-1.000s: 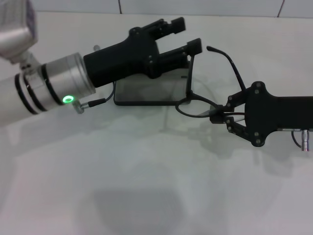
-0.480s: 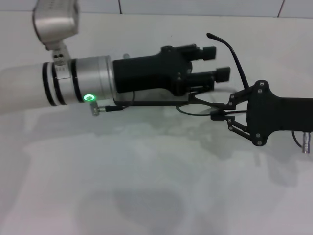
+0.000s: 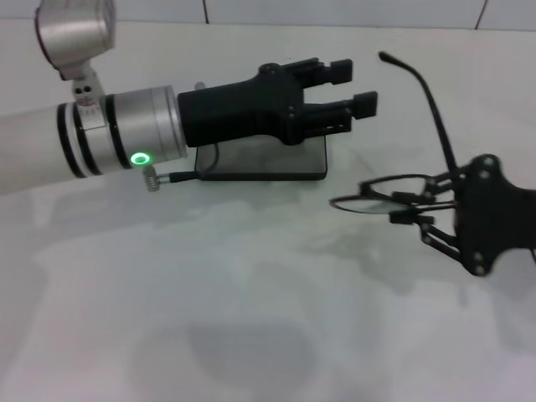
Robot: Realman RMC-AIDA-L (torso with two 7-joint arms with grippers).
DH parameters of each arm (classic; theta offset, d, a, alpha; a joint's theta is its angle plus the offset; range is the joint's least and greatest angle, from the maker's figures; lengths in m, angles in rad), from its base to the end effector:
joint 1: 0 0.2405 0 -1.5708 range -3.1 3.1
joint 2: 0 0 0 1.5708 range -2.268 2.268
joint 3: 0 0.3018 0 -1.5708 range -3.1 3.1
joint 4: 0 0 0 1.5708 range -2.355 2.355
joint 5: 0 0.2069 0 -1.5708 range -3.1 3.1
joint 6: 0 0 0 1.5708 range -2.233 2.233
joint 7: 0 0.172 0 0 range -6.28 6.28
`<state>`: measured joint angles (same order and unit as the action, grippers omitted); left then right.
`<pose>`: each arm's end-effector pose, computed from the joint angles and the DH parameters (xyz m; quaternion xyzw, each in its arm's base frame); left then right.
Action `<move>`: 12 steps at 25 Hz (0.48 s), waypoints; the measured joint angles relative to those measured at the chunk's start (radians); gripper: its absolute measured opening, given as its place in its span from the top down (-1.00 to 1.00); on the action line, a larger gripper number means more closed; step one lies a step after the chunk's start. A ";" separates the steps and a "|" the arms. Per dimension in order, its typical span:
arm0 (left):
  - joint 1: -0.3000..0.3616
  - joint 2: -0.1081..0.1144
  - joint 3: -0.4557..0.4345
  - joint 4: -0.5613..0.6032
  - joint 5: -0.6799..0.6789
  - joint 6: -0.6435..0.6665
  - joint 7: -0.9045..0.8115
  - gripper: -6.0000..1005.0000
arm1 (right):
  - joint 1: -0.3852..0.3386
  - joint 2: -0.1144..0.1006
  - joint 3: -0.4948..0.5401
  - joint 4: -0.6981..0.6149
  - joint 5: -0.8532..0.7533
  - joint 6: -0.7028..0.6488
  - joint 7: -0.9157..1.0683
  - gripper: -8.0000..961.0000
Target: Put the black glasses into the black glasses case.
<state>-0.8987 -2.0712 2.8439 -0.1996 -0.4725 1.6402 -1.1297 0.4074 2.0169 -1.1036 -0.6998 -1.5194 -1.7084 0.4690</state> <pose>-0.1770 0.3947 -0.0836 -0.8986 -0.1762 -0.3982 0.0547 0.2490 0.3123 -0.0341 -0.8986 -0.2669 0.2981 0.1801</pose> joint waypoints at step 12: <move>-0.009 -0.017 0.000 0.029 0.013 -0.051 0.043 -0.42 | 0.079 0.001 -0.021 0.188 0.020 -0.281 -0.178 0.75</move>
<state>-0.9075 -2.0884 2.8441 -0.1705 -0.4594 1.5890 -1.0866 0.4859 2.0174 -1.1244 -0.5117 -1.4990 -1.9893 0.2906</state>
